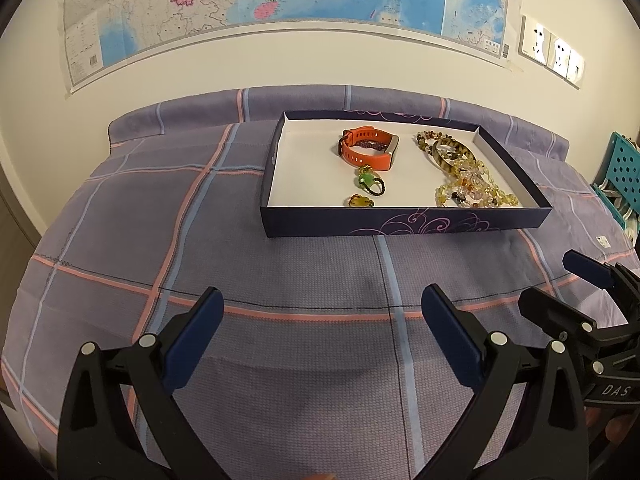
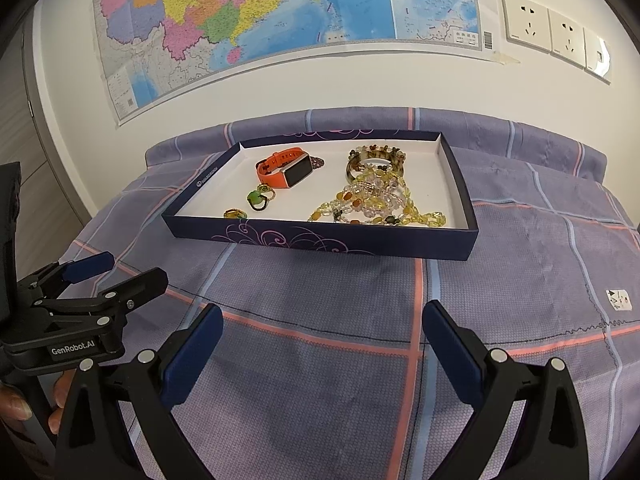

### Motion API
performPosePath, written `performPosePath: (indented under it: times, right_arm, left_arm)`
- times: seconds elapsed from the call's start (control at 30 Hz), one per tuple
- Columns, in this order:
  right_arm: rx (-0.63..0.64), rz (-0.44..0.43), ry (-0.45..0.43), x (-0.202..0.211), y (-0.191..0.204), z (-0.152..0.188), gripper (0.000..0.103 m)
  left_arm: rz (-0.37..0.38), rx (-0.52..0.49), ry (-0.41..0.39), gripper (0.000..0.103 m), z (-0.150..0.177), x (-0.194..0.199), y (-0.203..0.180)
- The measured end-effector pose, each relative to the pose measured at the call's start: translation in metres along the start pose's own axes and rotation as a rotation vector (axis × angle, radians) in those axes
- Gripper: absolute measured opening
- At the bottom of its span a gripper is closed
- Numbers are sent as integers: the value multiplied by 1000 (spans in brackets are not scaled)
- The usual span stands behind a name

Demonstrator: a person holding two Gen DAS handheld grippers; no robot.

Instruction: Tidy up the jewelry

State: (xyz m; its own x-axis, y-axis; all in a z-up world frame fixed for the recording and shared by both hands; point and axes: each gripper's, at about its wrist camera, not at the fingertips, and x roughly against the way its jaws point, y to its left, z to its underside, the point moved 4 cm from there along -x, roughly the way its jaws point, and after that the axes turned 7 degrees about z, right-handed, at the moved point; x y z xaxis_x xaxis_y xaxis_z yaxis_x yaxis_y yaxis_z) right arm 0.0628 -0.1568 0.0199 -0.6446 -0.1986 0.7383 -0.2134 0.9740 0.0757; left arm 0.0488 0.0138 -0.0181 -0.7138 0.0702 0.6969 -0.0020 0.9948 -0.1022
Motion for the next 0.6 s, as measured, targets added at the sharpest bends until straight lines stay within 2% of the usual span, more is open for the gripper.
performPosePath:
  times: [0.6]
  right_arm:
    - [1,1,-3,0,1,0,96]
  left_arm:
    - [-2,-4,3,98,1,0,-2]
